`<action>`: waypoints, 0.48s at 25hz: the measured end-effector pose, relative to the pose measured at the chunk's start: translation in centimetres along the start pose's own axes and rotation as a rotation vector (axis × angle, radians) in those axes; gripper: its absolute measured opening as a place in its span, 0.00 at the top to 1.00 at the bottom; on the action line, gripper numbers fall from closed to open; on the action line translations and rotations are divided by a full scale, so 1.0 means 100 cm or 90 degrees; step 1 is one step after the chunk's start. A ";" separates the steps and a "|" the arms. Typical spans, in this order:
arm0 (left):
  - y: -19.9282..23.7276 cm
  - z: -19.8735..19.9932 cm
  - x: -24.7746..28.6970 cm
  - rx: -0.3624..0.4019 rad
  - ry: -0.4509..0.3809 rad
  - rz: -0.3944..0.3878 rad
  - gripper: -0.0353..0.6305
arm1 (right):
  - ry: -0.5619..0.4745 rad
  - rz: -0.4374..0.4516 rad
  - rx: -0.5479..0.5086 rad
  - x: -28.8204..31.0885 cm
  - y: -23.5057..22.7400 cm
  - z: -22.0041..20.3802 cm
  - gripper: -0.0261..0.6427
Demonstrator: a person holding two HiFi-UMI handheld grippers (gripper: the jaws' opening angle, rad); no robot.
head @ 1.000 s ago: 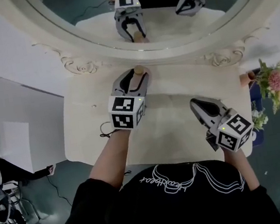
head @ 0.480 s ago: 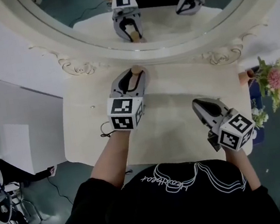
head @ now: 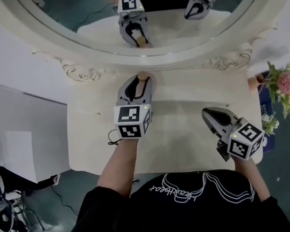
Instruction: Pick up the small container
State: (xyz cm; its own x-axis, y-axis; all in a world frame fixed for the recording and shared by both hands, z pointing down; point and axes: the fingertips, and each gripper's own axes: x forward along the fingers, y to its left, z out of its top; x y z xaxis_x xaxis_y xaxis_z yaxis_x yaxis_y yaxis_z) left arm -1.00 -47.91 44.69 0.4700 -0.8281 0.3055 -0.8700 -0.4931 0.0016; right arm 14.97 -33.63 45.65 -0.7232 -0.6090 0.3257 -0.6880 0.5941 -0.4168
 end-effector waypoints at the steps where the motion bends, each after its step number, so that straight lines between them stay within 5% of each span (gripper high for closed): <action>1: 0.000 0.000 0.000 -0.004 0.000 0.000 0.76 | 0.000 -0.002 0.002 -0.001 -0.001 -0.001 0.96; 12: -0.002 0.008 -0.020 -0.044 -0.009 -0.004 0.76 | -0.016 0.000 0.007 -0.004 0.008 0.001 0.96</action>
State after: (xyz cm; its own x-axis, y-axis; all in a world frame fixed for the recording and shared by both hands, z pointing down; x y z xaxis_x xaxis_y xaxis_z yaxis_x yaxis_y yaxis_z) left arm -1.65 -46.40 43.34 0.4771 -0.8292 0.2912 -0.8749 -0.4793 0.0687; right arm 14.73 -33.02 45.10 -0.7210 -0.6225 0.3044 -0.6876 0.5882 -0.4256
